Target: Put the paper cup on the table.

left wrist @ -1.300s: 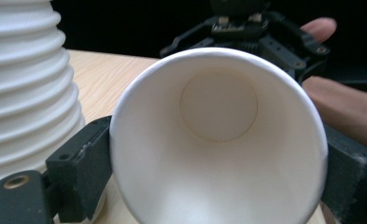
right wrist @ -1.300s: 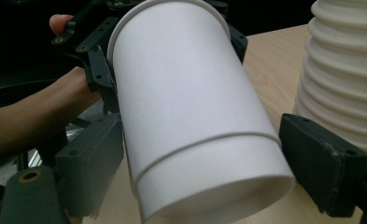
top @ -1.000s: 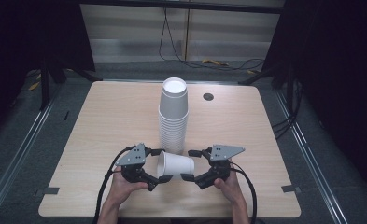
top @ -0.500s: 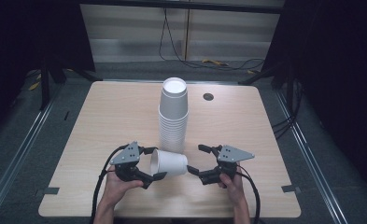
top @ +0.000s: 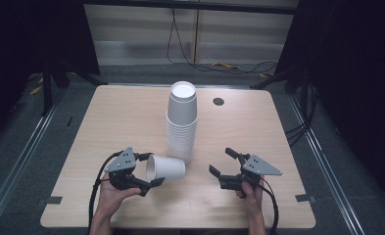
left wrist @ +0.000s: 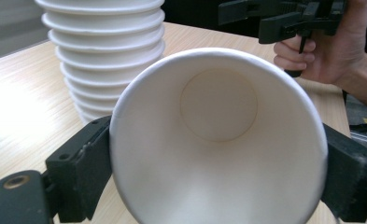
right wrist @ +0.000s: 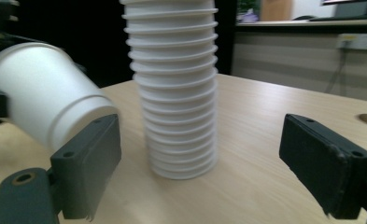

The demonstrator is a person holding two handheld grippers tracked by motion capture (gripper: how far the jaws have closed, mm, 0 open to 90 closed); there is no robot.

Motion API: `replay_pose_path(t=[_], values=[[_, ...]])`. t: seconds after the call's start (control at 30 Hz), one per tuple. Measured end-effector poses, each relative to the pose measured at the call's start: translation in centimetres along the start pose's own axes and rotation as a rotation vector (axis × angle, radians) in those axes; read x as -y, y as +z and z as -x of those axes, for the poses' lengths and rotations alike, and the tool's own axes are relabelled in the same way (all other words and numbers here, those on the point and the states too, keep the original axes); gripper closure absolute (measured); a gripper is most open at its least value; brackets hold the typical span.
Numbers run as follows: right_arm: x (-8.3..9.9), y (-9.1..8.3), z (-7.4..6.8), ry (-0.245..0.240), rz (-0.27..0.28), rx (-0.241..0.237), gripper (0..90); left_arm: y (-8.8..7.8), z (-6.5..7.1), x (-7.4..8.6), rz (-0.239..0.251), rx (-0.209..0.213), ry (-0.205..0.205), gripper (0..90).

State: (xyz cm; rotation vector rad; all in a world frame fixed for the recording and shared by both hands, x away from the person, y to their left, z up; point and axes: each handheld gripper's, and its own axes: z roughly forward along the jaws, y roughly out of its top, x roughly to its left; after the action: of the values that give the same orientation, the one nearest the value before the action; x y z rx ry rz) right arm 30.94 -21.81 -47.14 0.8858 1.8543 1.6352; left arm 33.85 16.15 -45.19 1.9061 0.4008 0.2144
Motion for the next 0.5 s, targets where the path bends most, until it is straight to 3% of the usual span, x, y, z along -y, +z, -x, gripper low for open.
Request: replay_pose_path(t=[0.1, 0.23, 0.4, 0.5], values=[[0.4, -0.1, -0.1, -0.034, 0.002, 0.089, 13.3, -0.6, -0.3, 0.1, -0.014, -0.025, -0.011, 10.9], [1.3, 0.3, 0.1, -0.038, -0.045, 0.194, 13.3, -1.7, -0.9, 0.4, 0.018, -0.053, -0.05, 10.8], [1.4, 0.3, 0.0, -0.056, -0.055, 0.236, 13.3, -2.6, -1.3, 0.5, 0.009, -0.131, -0.084, 10.9], [1.9, 0.3, 0.0, -0.07, -0.026, 0.308, 13.3, -3.1, -1.7, 0.7, 0.005, -0.15, -0.115, 10.9]])
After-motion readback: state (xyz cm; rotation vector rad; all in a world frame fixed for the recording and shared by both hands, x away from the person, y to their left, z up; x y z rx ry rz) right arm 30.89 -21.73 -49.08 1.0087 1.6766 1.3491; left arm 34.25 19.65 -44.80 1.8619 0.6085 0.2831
